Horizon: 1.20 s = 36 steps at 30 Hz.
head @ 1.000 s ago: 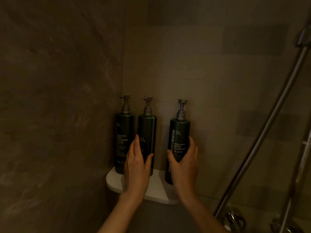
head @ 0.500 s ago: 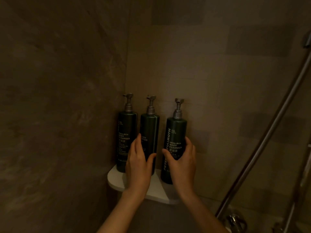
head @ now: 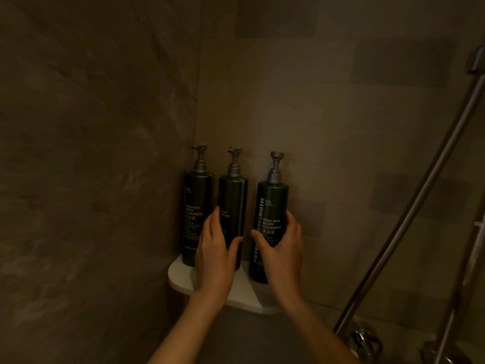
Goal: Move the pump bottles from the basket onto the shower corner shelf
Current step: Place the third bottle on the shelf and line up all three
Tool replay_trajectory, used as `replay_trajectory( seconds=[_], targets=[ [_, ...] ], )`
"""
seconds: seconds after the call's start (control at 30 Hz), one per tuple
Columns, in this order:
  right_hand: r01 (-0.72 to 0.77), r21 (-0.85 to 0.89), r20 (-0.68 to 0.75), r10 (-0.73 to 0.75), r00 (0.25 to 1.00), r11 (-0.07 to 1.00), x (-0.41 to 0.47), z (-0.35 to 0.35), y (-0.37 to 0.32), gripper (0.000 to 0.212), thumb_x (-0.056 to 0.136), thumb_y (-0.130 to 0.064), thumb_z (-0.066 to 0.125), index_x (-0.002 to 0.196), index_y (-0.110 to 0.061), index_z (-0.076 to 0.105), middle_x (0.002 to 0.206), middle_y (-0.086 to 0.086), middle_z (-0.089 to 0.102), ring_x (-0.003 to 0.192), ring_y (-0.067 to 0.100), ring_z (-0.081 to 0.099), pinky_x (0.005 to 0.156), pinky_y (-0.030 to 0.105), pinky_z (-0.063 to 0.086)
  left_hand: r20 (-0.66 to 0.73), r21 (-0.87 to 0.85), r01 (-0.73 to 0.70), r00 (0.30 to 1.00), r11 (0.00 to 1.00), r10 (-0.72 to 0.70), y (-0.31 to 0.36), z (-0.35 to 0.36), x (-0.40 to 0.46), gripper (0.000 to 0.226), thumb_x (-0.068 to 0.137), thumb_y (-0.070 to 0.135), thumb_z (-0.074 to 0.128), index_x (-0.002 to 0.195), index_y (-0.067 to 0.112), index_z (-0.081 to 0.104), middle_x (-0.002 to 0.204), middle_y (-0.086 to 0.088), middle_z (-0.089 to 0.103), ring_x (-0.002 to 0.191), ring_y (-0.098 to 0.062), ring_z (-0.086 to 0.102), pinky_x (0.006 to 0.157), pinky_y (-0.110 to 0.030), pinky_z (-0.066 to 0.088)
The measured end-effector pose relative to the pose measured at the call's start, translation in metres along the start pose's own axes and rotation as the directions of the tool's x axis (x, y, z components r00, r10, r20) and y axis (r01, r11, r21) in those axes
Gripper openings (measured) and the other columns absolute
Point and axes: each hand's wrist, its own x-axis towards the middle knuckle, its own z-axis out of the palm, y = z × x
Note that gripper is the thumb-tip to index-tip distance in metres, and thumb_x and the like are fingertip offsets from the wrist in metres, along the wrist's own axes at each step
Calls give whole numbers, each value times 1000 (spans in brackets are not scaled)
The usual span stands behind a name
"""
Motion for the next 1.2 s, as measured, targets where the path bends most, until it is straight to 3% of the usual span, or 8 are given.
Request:
replay_trajectory(
  seconds=[0.27, 0.53, 1.03, 1.2],
  targets=[
    [8, -33, 3, -8, 1000, 999, -3, -2, 3, 80, 74, -28, 77, 140, -26, 32, 116, -17, 39, 99, 1, 45, 69, 8, 34, 14, -11, -3, 1000, 1000, 3, -1, -4, -1, 74, 85, 18, 65, 146, 13, 25, 147, -11, 37, 133, -23, 39, 106, -34, 35],
    [-25, -3, 24, 25, 999, 1000, -7, -1, 4, 75, 77, -23, 74, 139, -25, 33, 118, -15, 42, 105, 6, 49, 78, 20, 40, 35, -20, -13, 999, 1000, 14, -2, -6, -2, 74, 86, 18, 63, 147, 15, 22, 150, -8, 33, 135, -21, 37, 108, -35, 35],
    [-28, -38, 12, 28, 1000, 999, -8, -5, 2, 75, 77, -23, 74, 140, -26, 33, 120, -15, 42, 104, 2, 46, 73, 9, 34, 76, -45, 10, 997, 999, -7, 4, -4, -2, 75, 87, 20, 62, 148, 17, 20, 150, -6, 33, 136, -18, 36, 109, -40, 37],
    [-32, -53, 2, 32, 999, 998, -8, -8, 3, 75, 77, -23, 74, 140, -26, 33, 128, -8, 45, 106, 5, 47, 81, 23, 40, 79, -56, 9, 997, 998, -4, 5, -5, -3, 75, 86, 19, 63, 148, 17, 20, 149, -6, 34, 135, -19, 36, 109, -41, 37]
  ],
)
